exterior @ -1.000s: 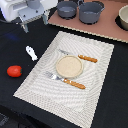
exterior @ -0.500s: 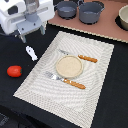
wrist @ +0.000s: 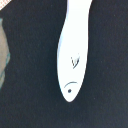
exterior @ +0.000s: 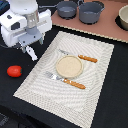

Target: Place the pan onto the stove and place the fish and sausage into the pan.

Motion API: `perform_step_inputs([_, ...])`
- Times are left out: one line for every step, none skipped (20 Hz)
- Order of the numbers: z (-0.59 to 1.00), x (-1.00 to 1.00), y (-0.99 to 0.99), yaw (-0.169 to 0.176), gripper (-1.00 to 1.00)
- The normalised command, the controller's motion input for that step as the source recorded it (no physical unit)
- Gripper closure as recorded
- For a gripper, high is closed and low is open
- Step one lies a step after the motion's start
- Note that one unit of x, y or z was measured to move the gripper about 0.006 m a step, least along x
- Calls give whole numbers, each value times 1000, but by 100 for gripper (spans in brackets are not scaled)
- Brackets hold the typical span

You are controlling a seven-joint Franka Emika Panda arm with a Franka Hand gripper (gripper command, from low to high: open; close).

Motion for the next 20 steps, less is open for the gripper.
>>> perform_step_inputs([-366, 0, 0, 26, -100])
perform_step_inputs([-366, 0, 0, 23, -100])
perform_step_inputs([-369, 0, 0, 15, -100])
perform_step_inputs([-351, -60, -14, 7, -100])
perform_step_inputs([-314, -86, -6, 10, -100])
perform_step_inputs([-311, -111, -43, 9, -100])
perform_step_inputs([-326, -94, -31, 7, -100])
perform_step_inputs([-349, -120, -31, 9, -100])
perform_step_inputs([-351, -157, -26, 10, -100])
perform_step_inputs([-377, -189, -49, 10, -100])
perform_step_inputs([-366, -166, -17, 9, -100])
perform_step_inputs([-346, -160, -6, 9, -100])
perform_step_inputs([-354, -171, -26, 7, -100])
perform_step_inputs([-346, -143, 0, 6, -100])
perform_step_inputs([-343, -120, 0, 7, -100])
perform_step_inputs([-326, -120, -6, 7, -100])
perform_step_inputs([-334, -129, -17, 7, -100])
perform_step_inputs([-300, -94, 0, 6, -100])
perform_step_inputs([-280, -103, -3, 6, -100])
perform_step_inputs([-269, -86, 0, 6, -100])
